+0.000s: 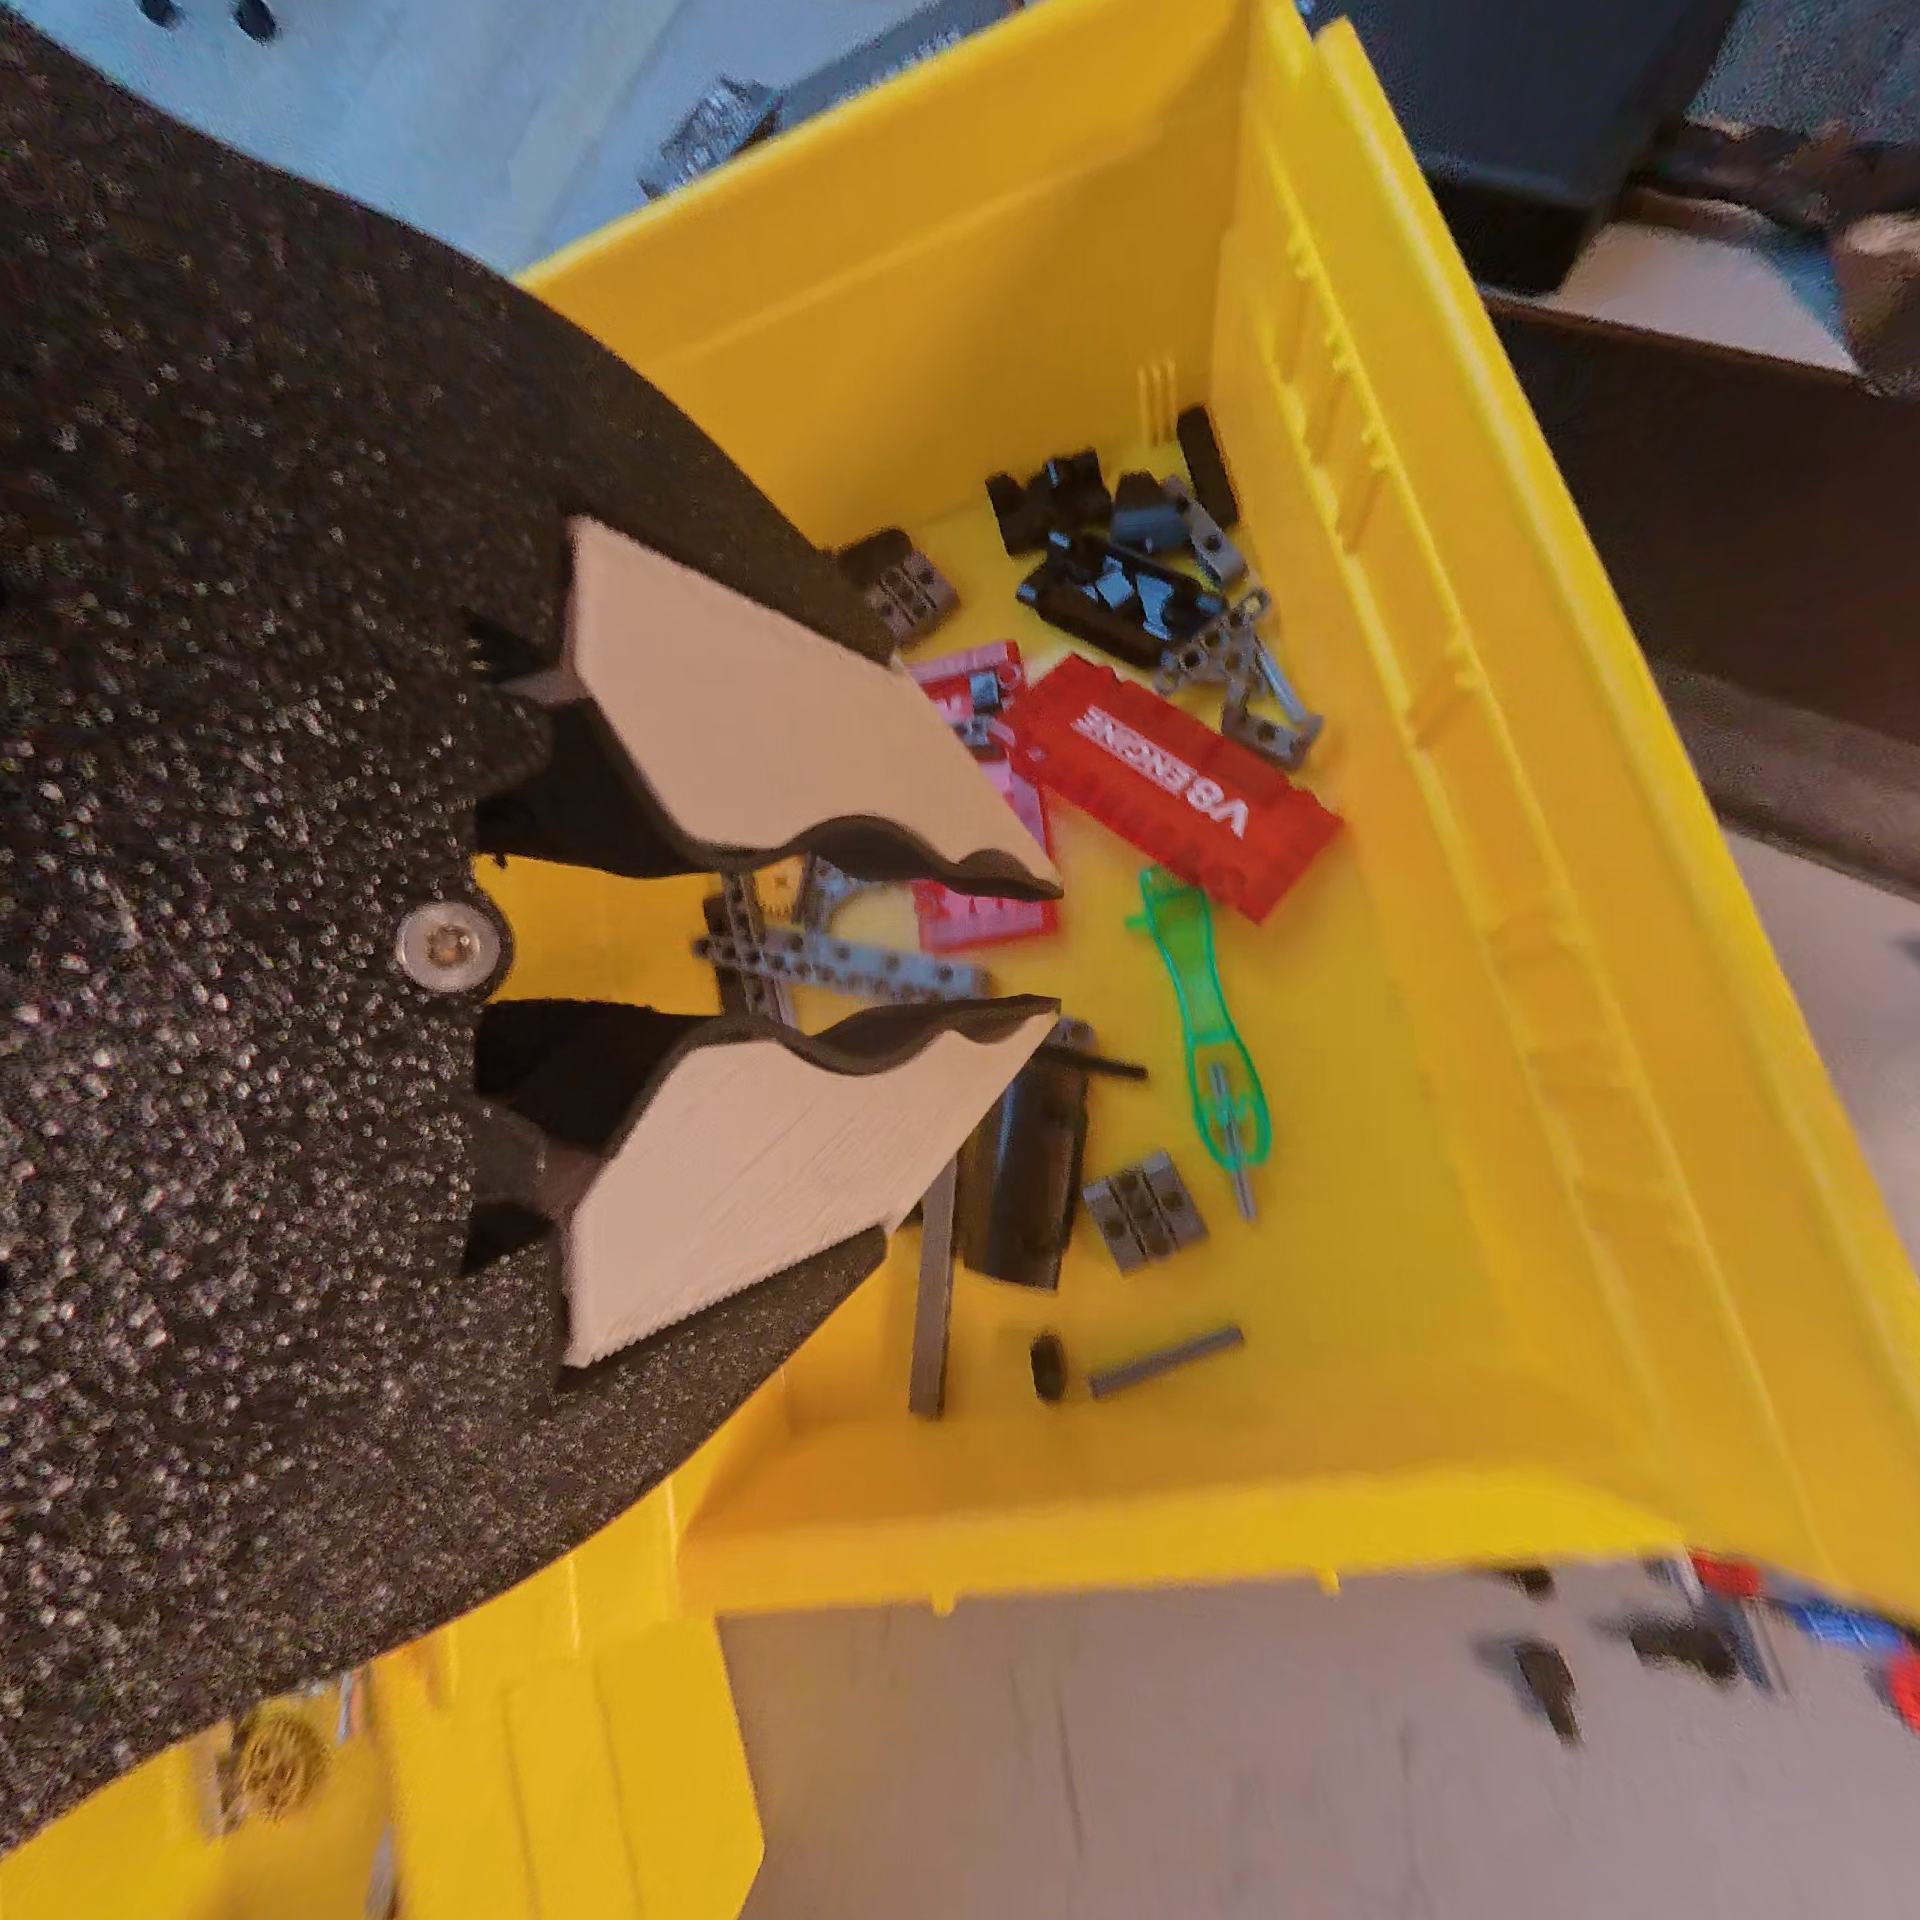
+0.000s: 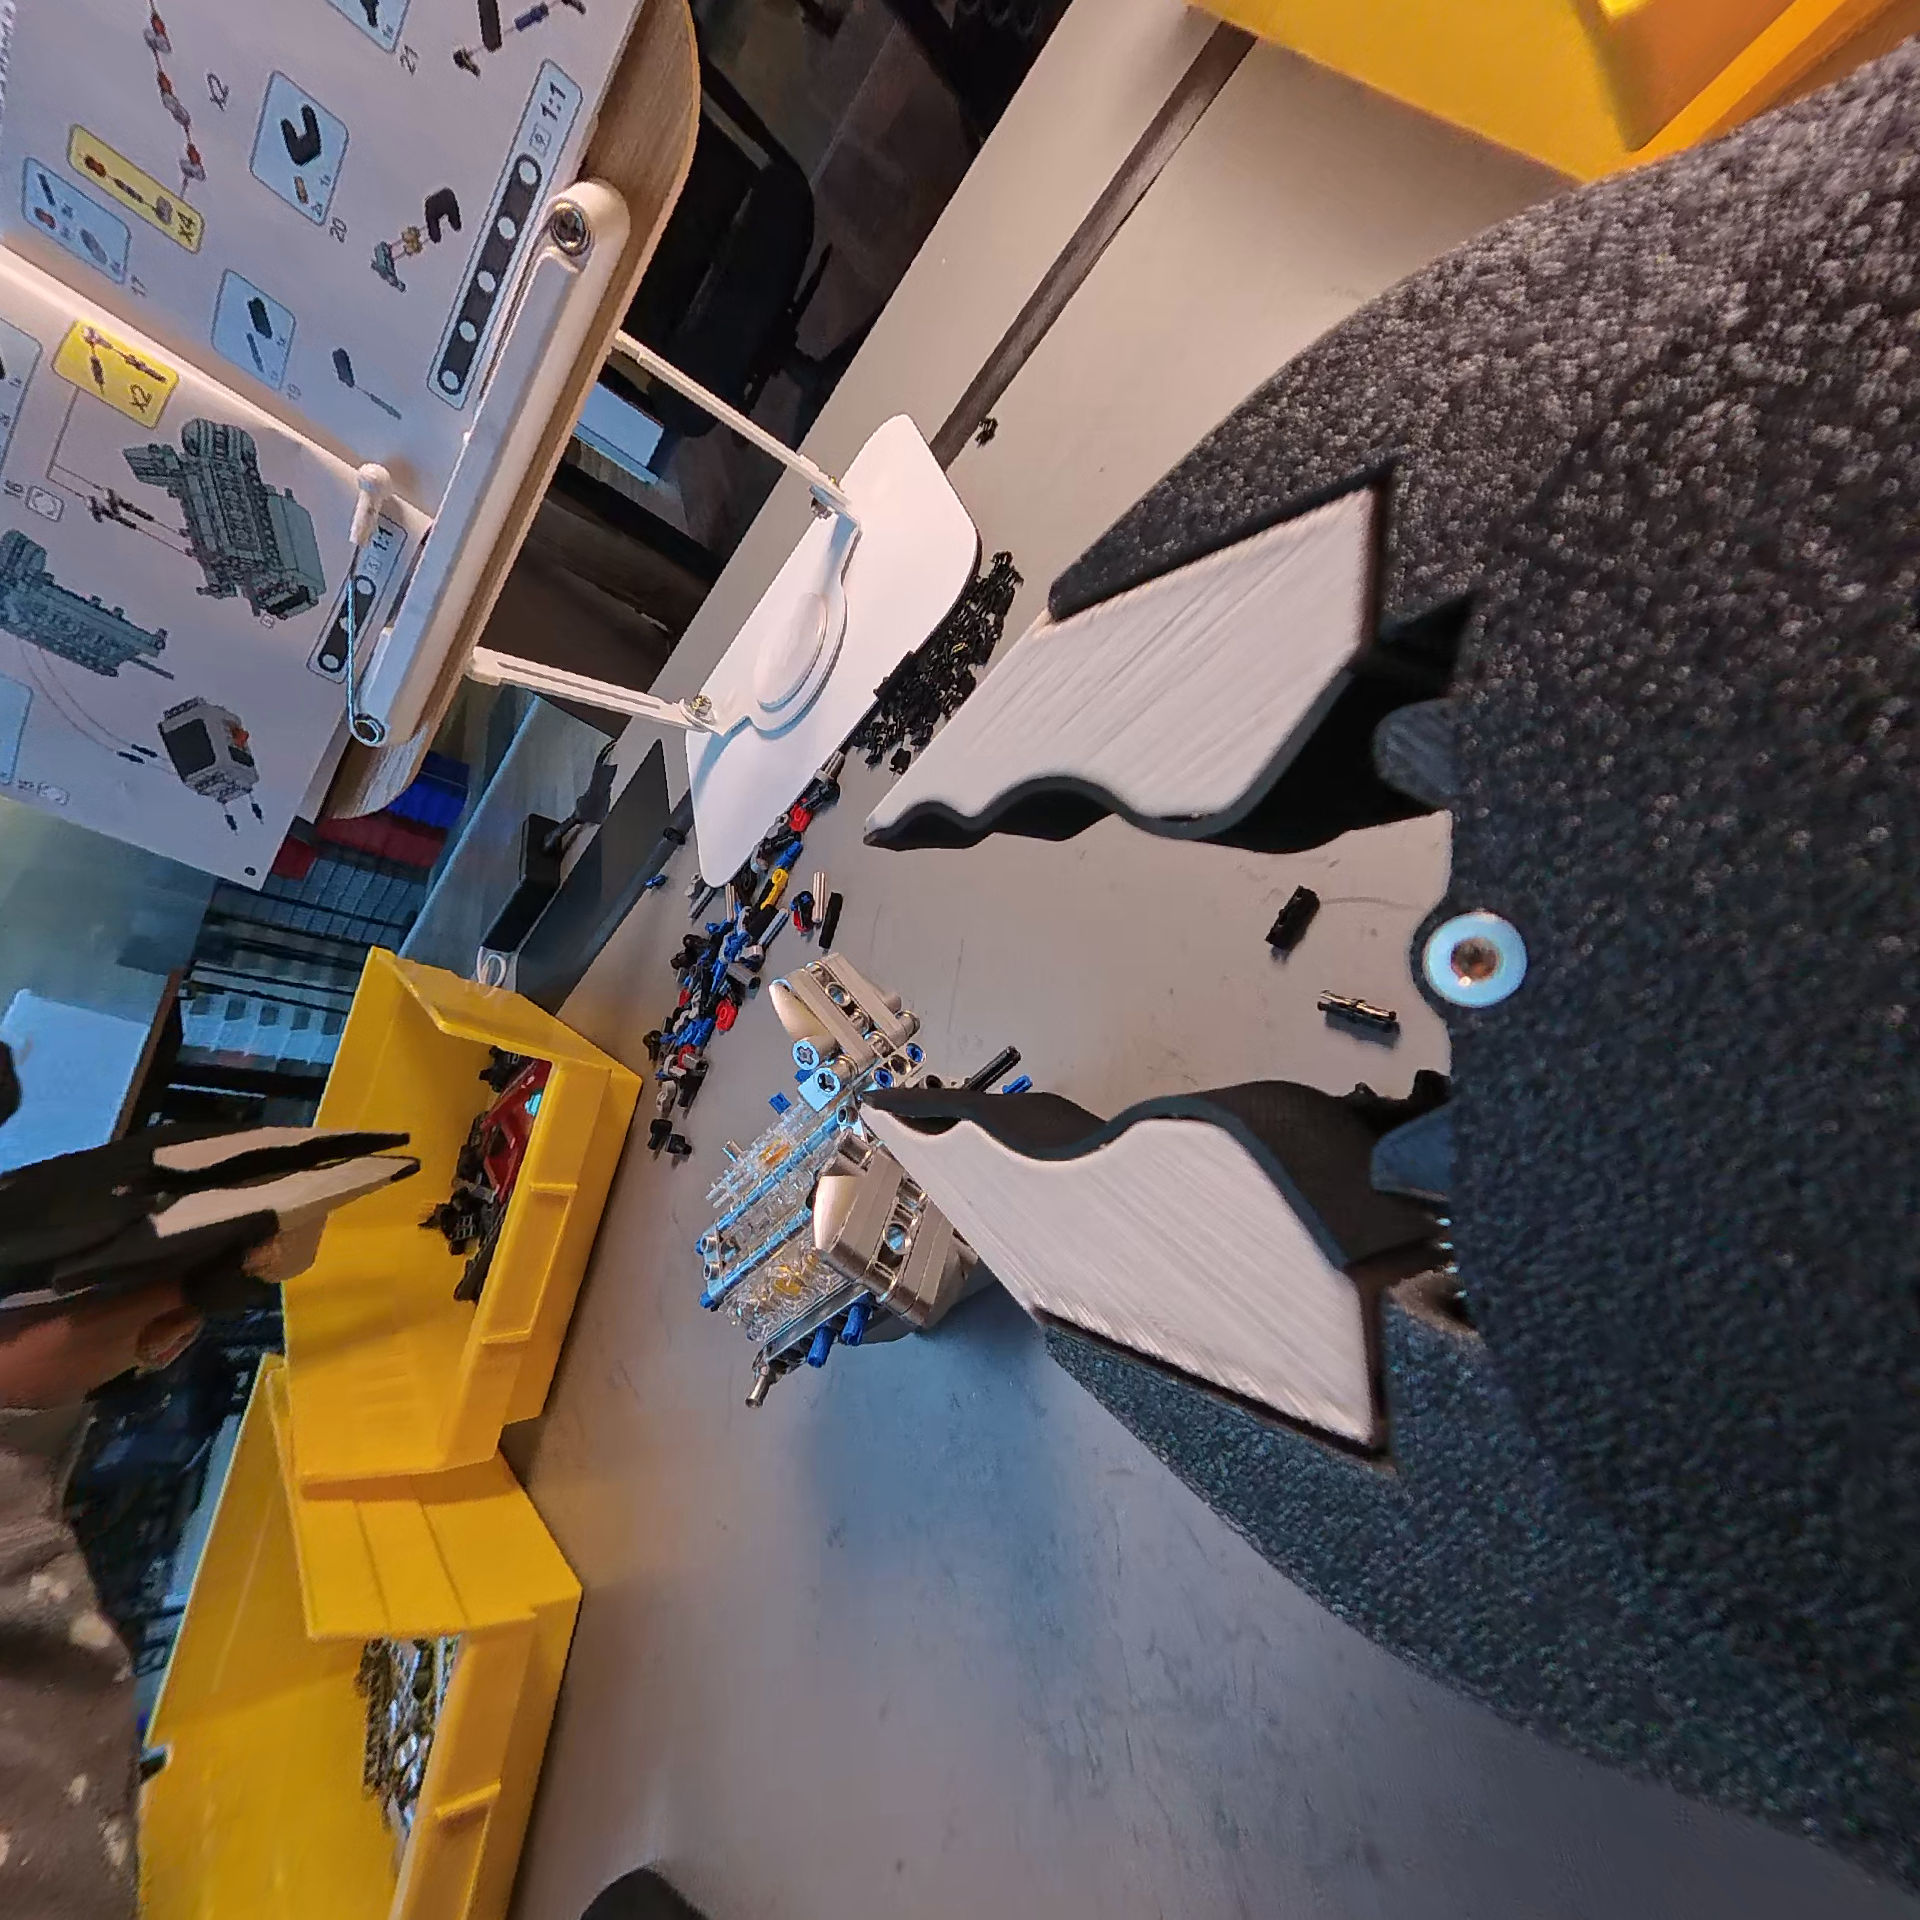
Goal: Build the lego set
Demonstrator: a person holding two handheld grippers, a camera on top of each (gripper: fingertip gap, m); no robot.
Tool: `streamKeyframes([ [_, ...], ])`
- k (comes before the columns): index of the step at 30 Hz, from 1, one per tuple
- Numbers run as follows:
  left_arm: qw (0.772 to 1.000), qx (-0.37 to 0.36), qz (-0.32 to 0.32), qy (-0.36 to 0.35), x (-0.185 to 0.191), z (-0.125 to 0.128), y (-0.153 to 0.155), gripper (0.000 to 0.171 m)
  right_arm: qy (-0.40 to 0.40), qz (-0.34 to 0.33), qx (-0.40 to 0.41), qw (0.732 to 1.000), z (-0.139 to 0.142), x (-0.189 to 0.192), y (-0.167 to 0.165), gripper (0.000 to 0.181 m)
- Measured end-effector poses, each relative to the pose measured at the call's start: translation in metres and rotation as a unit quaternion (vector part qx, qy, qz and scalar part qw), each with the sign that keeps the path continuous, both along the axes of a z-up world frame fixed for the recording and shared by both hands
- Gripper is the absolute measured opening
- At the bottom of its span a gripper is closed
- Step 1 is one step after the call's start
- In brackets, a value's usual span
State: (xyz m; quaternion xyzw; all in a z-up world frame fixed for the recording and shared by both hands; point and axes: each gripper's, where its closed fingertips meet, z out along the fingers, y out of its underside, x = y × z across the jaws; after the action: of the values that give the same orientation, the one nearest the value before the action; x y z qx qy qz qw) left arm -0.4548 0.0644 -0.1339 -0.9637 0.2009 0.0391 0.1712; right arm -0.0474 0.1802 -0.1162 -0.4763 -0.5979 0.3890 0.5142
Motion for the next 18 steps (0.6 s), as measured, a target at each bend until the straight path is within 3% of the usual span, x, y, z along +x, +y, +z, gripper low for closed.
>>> streamKeyframes([
  [5,0.987,-0.083,0.002,-0.138,0.078,-0.006,-0.026,0.04,-0.003,0.008,0.003,1.0,-0.001,0.001,-0.002,0.044],
  [12,0.975,-0.205,0.023,-0.083,0.097,-0.057,-0.051,0.036,0.007,0.017,0.007,1.0,0.006,0.01,-0.007,0.041],
  [13,0.974,-0.212,0.027,-0.081,0.099,-0.059,-0.052,0.025,0.013,0.018,0.008,1.0,0.009,0.013,-0.007,0.041],
  [16,0.975,-0.214,0.035,-0.048,0.098,-0.053,-0.052,0.022,0.031,0.016,0.014,0.999,0.02,0.02,-0.006,0.039],
  [18,0.976,-0.208,0.049,-0.043,0.097,-0.036,-0.053,0.021,0.045,0.015,0.009,0.999,0.028,0.024,-0.004,0.038],
])
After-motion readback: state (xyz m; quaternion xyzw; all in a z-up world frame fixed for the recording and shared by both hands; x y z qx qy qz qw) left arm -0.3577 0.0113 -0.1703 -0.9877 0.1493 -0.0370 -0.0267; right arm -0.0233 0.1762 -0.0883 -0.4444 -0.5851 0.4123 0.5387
